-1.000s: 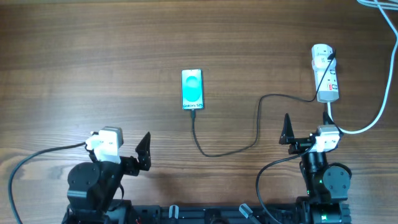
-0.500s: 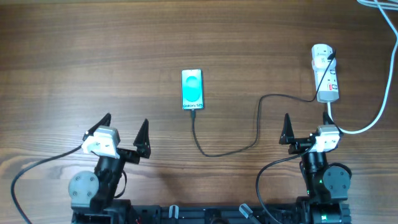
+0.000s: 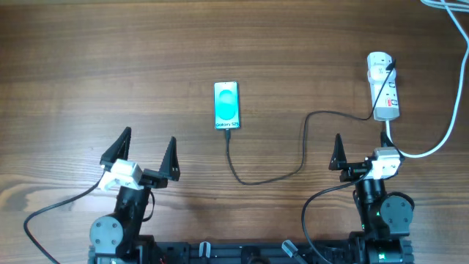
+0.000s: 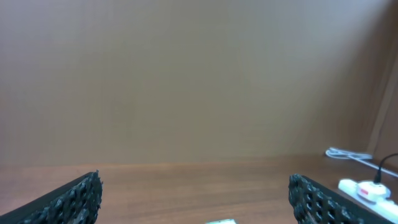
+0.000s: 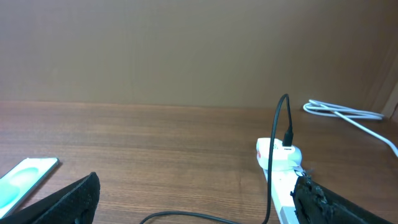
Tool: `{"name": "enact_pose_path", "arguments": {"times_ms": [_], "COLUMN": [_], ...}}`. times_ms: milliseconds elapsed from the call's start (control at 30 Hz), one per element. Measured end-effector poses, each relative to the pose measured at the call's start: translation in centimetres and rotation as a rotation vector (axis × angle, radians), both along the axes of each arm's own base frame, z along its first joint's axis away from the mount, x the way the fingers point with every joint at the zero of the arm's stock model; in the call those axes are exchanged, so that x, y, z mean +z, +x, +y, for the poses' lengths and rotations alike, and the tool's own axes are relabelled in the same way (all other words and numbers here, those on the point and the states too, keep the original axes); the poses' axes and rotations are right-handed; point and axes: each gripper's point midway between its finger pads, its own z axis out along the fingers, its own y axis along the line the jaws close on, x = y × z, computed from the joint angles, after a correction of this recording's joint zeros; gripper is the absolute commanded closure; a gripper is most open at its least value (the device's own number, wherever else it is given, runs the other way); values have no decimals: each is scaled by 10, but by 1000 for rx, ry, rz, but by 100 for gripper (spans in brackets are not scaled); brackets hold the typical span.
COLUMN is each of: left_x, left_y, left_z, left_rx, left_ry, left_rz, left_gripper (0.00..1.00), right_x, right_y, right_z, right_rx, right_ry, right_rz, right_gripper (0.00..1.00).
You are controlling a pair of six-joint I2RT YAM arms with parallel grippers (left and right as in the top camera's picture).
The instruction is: Plug charger to phone and switch on socket
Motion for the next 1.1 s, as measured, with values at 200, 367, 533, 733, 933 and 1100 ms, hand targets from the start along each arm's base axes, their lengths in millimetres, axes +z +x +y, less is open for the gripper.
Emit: {"name": "enact_pose_path", "arguments": {"times_ms": [200,367,533,733,933,1100], "left_x": [-4,-19,-52,-88,-88,-88], "left_y": [1,7,12,14,14,14], "left_z": [2,9,15,28,29,29], "left_rx": [10,53,90,167,177,179], "left_ry": [-8,-14,-4,15,49,75], "left_rz": [-21,42,175,317,311,307], "left_gripper": [0,0,0,0,0,0], "right_x": [0,0,0,0,0,0], "right_y": [0,0,0,0,0,0], "right_z": [0,0,0,0,0,0], "right_rx": [0,0,0,0,0,0], "right_ry": [0,0,0,0,0,0], "right_rz": [0,0,0,0,0,0], "right_gripper": [0,0,0,0,0,0]}}
